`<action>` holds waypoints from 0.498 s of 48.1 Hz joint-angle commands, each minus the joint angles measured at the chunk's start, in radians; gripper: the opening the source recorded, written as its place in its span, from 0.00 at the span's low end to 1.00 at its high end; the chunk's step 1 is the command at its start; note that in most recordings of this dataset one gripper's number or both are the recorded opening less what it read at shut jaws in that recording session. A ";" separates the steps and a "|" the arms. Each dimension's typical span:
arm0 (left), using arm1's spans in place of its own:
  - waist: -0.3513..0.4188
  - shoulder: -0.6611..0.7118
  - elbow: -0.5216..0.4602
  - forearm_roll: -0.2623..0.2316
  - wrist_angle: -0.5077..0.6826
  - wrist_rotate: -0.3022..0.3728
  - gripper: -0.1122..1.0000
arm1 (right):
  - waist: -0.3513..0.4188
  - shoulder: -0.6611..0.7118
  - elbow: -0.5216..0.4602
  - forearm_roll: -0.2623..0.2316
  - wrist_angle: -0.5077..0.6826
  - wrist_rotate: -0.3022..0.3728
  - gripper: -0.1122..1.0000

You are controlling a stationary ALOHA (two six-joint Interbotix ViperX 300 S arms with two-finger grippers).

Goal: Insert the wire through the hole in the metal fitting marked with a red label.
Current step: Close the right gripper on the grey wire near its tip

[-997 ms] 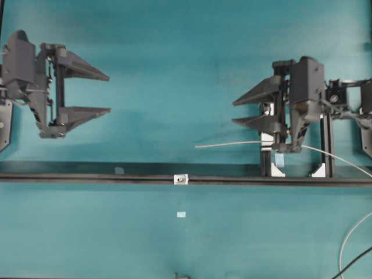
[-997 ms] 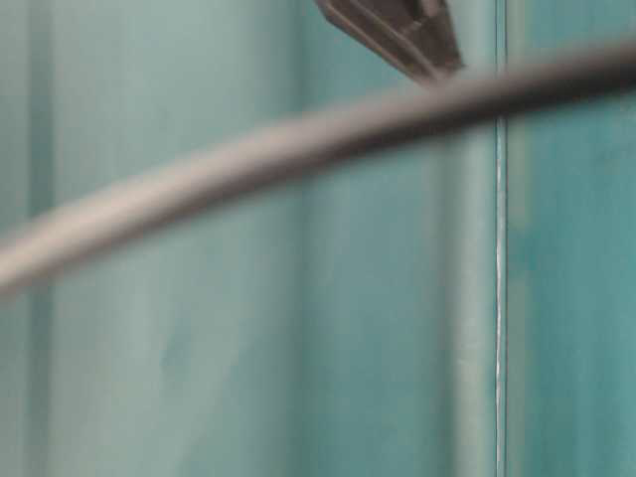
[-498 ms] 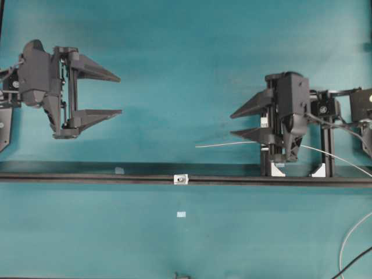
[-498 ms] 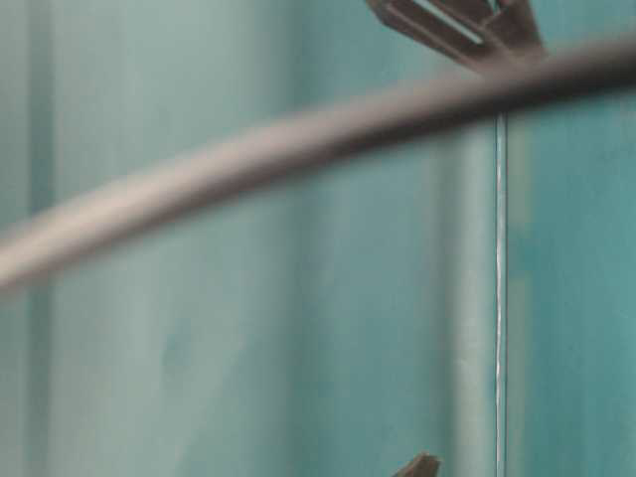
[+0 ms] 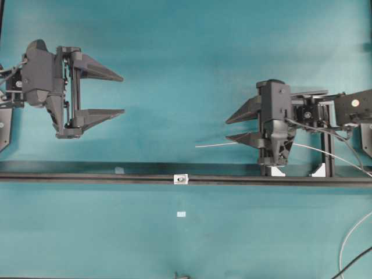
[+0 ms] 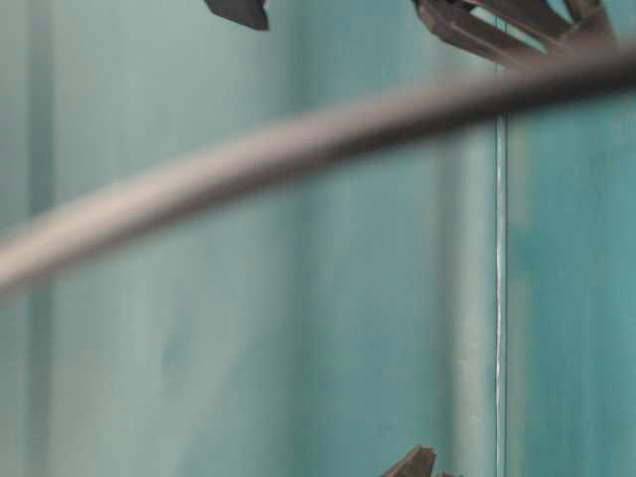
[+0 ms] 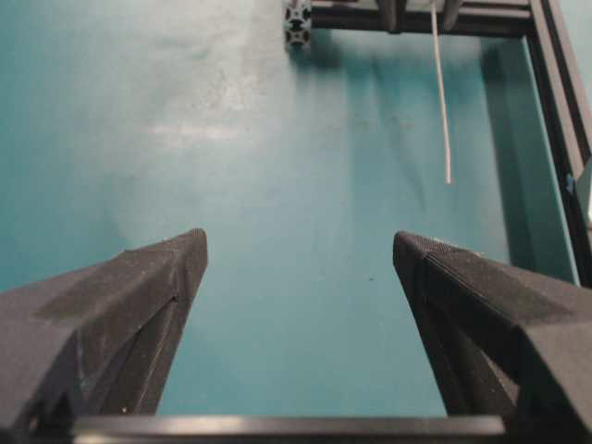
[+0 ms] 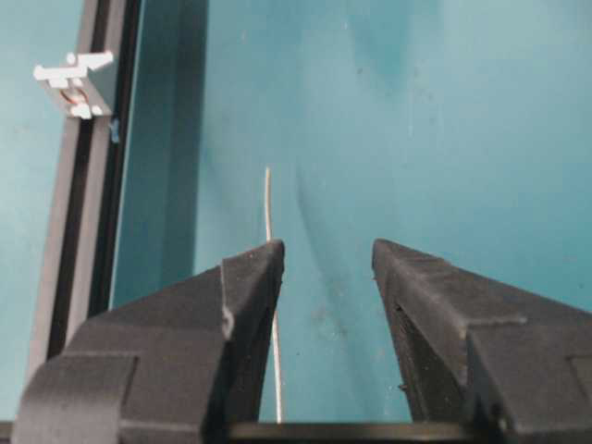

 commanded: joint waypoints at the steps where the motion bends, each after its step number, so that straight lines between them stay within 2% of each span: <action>1: 0.006 -0.003 -0.015 0.003 -0.008 0.002 0.58 | 0.009 0.006 -0.023 0.000 -0.003 0.002 0.58; 24: 0.012 -0.003 -0.012 0.003 -0.008 0.000 0.58 | 0.032 0.077 -0.041 0.000 -0.003 0.018 0.58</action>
